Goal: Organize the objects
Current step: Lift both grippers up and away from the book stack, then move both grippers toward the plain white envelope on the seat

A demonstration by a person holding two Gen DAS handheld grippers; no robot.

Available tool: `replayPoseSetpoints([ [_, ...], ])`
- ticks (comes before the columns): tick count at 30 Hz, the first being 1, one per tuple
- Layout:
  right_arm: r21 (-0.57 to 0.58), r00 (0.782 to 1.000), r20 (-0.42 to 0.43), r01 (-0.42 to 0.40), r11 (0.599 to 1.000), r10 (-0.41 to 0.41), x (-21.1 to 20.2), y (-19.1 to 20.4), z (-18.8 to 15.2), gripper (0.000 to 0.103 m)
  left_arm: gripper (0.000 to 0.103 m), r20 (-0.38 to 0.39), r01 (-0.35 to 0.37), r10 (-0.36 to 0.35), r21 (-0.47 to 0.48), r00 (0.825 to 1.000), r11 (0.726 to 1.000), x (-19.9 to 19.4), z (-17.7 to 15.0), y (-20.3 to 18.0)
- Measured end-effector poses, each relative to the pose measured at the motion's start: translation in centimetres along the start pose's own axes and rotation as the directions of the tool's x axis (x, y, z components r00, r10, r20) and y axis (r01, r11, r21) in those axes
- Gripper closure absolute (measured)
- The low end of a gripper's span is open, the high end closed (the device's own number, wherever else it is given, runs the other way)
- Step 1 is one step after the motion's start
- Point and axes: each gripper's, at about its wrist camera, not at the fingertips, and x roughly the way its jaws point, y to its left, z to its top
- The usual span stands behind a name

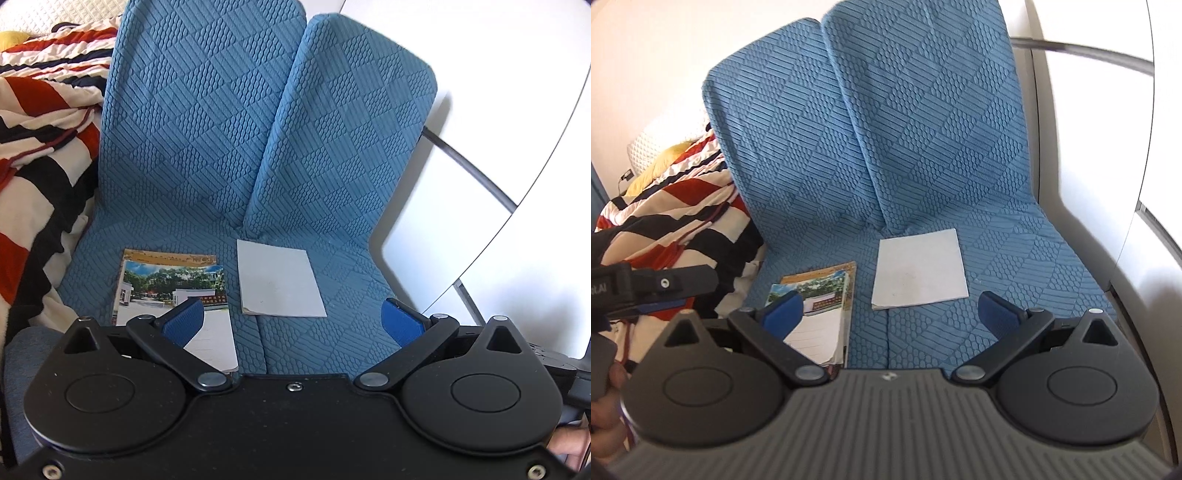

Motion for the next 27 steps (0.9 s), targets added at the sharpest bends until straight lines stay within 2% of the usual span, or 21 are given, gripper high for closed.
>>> replayPoseSetpoints([
  [9, 0.024, 1.0, 0.006, 0.008, 1.0, -0.008, 4.0, -2.2, -0.7, 0.0, 0.001, -0.004, -0.003, 0.003, 0.02, 1.0, 1.0, 5.0, -0.1, 0.3],
  [15, 0.032, 0.999, 0.027, 0.043, 0.999, -0.044, 6.7, -3.6, -1.6, 0.0, 0.001, -0.01, -0.002, 0.002, 0.018, 1.0, 1.0, 8.8, -0.6, 1.2],
  [19, 0.052, 0.998, 0.036, 0.057, 0.997, -0.058, 8.3, -4.7, -2.3, 0.0, 0.001, -0.013, -0.023, 0.023, 0.058, 1.0, 0.998, 11.7, -1.3, 1.5],
  [27, 0.093, 0.998, -0.018, 0.067, 0.993, -0.065, 11.5, -6.1, -3.2, 0.001, 0.001, -0.082, 0.058, -0.054, 0.053, 0.995, 0.997, 18.1, -1.7, 2.3],
])
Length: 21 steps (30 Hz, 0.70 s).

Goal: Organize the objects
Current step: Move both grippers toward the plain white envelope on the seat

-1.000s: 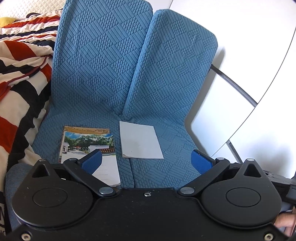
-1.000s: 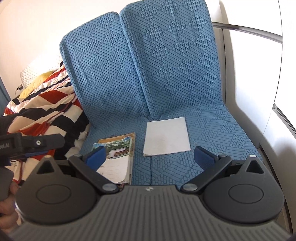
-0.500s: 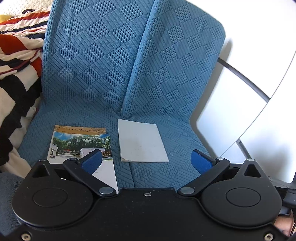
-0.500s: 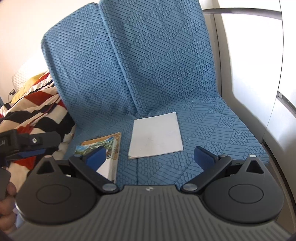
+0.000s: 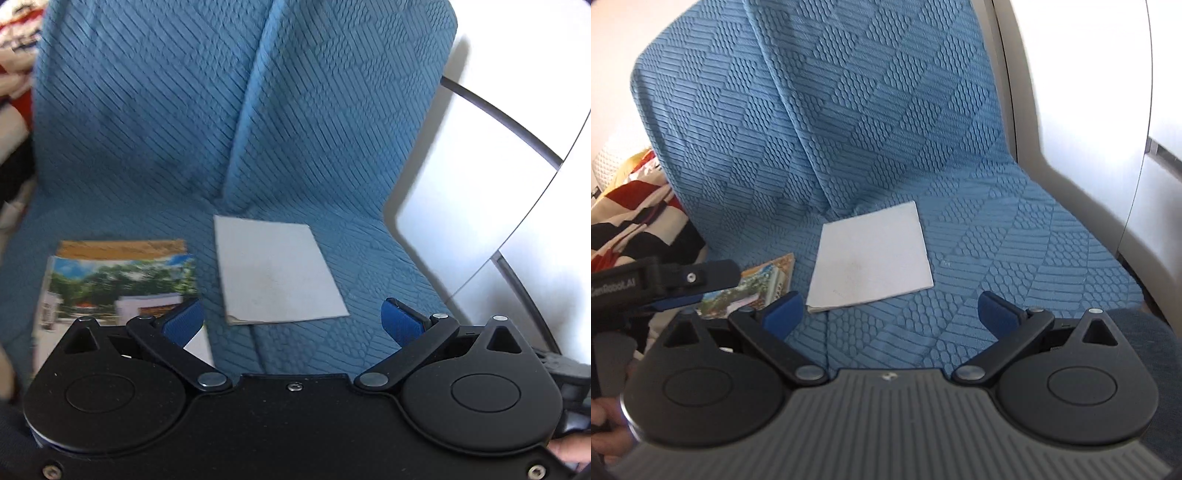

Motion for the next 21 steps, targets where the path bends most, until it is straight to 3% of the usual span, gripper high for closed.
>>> replayPoseSetpoints([
  [6, 0.058, 1.0, -0.013, -0.004, 0.998, 0.005, 3.4, -1.3, 0.9, 0.002, 0.002, -0.016, 0.014, -0.013, 0.012, 1.0, 1.0, 3.8, 0.5, 0.7],
  [11, 0.113, 0.997, -0.062, -0.03, 0.993, 0.037, 6.4, -2.2, 1.6, 0.005, 0.011, -0.073, 0.014, -0.013, 0.02, 0.997, 1.0, 7.0, 0.9, 1.5],
  [14, 0.136, 0.994, -0.1, -0.033, 0.99, 0.047, 8.4, -2.4, 2.3, 0.019, 0.019, -0.123, 0.01, -0.013, -0.017, 0.992, 1.0, 9.0, 1.5, 2.1],
  [17, 0.153, 0.99, -0.136, -0.026, 0.988, 0.047, 10.4, -2.6, 2.8, 0.029, 0.024, -0.134, 0.002, -0.001, 0.009, 0.991, 1.0, 10.1, 1.8, 1.8],
  [21, 0.203, 0.981, -0.183, -0.025, 0.979, 0.063, 12.8, -3.2, 3.4, 0.042, 0.045, -0.182, 0.002, 0.001, 0.013, 0.983, 1.0, 12.5, 2.1, 1.9],
])
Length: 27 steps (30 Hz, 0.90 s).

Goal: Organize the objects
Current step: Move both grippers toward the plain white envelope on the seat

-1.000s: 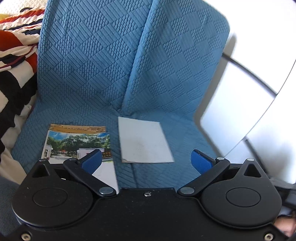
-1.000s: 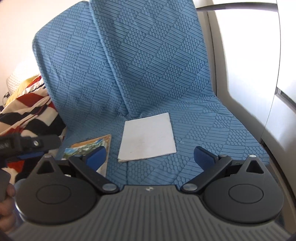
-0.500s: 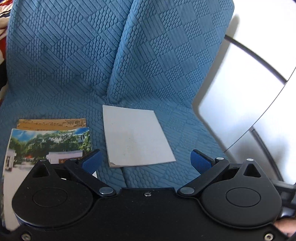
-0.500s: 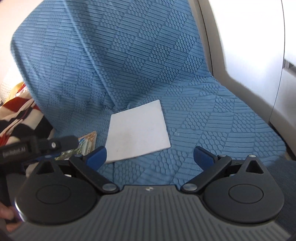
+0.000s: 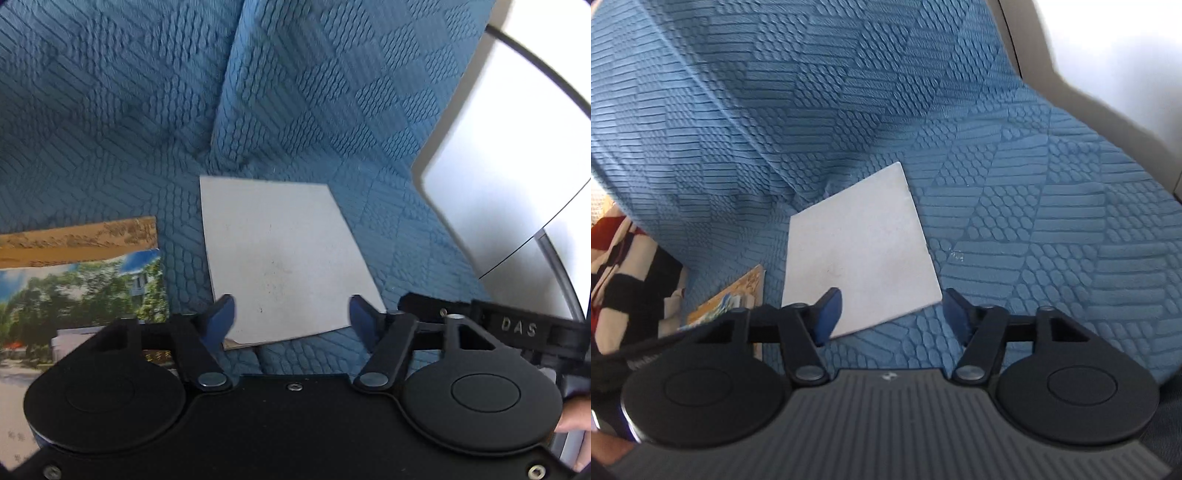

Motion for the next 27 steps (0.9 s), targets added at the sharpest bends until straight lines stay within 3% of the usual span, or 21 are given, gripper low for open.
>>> replayPoseSetpoints([
  [3, 0.017, 1.0, -0.016, 0.019, 1.0, -0.019, 1.5, -0.2, 0.8, 0.044, 0.057, -0.035, -0.011, 0.011, -0.003, 0.999, 1.0, 1.5, 0.2, 0.2],
  [8, 0.061, 0.998, -0.05, 0.052, 0.997, -0.049, 3.5, -0.8, 1.6, 0.045, 0.064, -0.054, -0.051, 0.053, 0.039, 0.997, 0.998, 2.8, 0.2, -0.3],
  [11, 0.058, 0.996, -0.075, 0.058, 0.997, -0.054, 4.2, -0.5, 1.5, 0.048, 0.08, -0.074, -0.077, 0.08, 0.052, 0.994, 0.996, 3.6, 0.1, -0.3],
  [17, 0.055, 0.993, -0.074, 0.097, 0.994, -0.093, 4.4, -0.2, 1.1, 0.051, 0.082, -0.109, -0.092, 0.094, 0.016, 0.99, 0.996, 4.6, -0.4, 0.5],
  [19, 0.074, 0.994, -0.07, 0.093, 0.993, -0.088, 4.4, -0.2, 1.0, 0.051, 0.082, -0.121, -0.067, 0.064, -0.025, 0.991, 0.997, 4.5, -0.3, 0.9],
  [24, 0.186, 0.998, -0.065, 0.029, 0.982, -0.017, 4.1, -1.3, 1.2, 0.048, 0.084, -0.132, -0.031, 0.019, -0.089, 0.991, 0.996, 4.6, -0.4, 1.9],
  [27, 0.329, 0.987, -0.063, -0.118, 0.937, 0.146, 4.2, -2.8, 1.1, 0.048, 0.085, -0.141, -0.005, -0.012, -0.12, 0.99, 0.993, 4.7, -0.4, 2.3],
])
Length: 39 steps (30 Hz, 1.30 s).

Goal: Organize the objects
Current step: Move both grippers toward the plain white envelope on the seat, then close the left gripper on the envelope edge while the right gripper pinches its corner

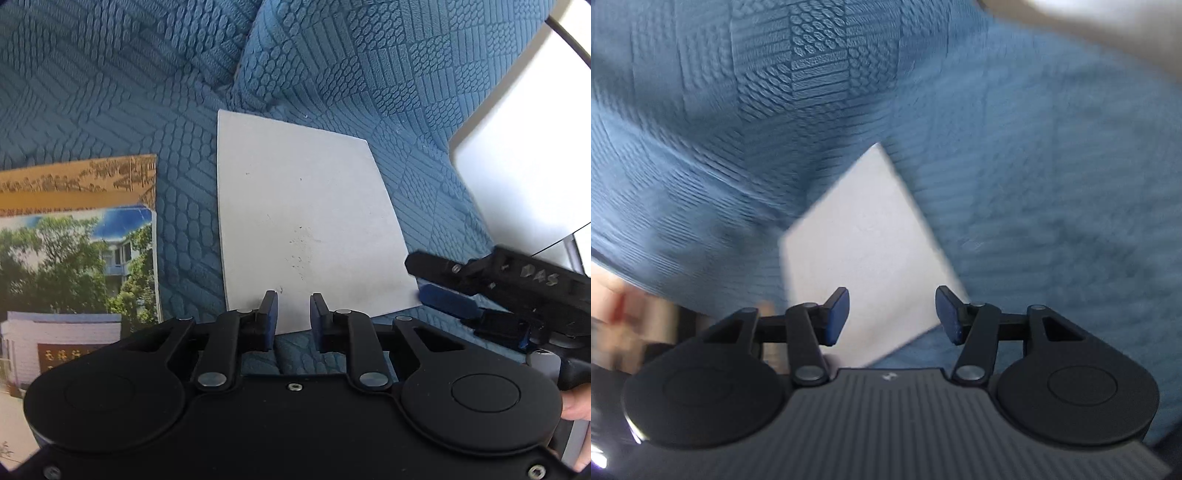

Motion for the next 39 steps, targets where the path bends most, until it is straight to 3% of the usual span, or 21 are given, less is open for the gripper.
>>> replayPoseSetpoints([
  [2, 0.056, 0.999, -0.02, -0.039, 0.998, 0.04, 0.3, -0.6, -0.1, 0.048, 0.087, -0.006, 0.015, -0.016, -0.025, 1.0, 1.0, 0.1, 0.0, 0.4],
  [5, 0.057, 0.999, -0.013, -0.031, 0.998, 0.032, 0.2, -0.3, -0.2, 0.048, 0.094, -0.009, 0.015, -0.016, -0.041, 1.0, 0.999, 0.2, 0.0, 0.7],
  [11, -0.009, 0.99, 0.094, 0.111, 0.994, -0.109, -1.3, 1.0, -0.1, 0.047, 0.096, -0.007, 0.022, -0.022, -0.05, 1.0, 0.999, 0.2, -0.3, 1.0],
  [16, -0.07, 0.981, 0.085, 0.179, 0.981, -0.173, -1.0, 1.4, -0.4, 0.047, 0.096, -0.008, 0.021, -0.021, -0.045, 1.0, 0.999, 0.2, -0.6, 0.9],
  [20, -0.106, 0.985, 0.073, 0.162, 0.981, -0.155, -0.4, 1.7, -0.4, 0.047, 0.096, -0.009, 0.022, -0.023, -0.044, 1.0, 0.999, 0.2, -0.6, 0.9],
  [29, 0.04, 0.998, 0.05, 0.04, 0.998, -0.042, -0.5, -0.4, 0.6, 0.046, 0.096, -0.009, 0.033, -0.033, -0.056, 0.999, 0.998, 0.3, -0.7, 1.0],
  [39, 0.095, 0.999, 0.047, -0.01, 0.995, 0.006, 0.0, -0.8, 0.3, 0.045, 0.093, -0.01, 0.076, -0.078, -0.091, 0.997, 0.993, 0.2, -0.7, 1.5],
])
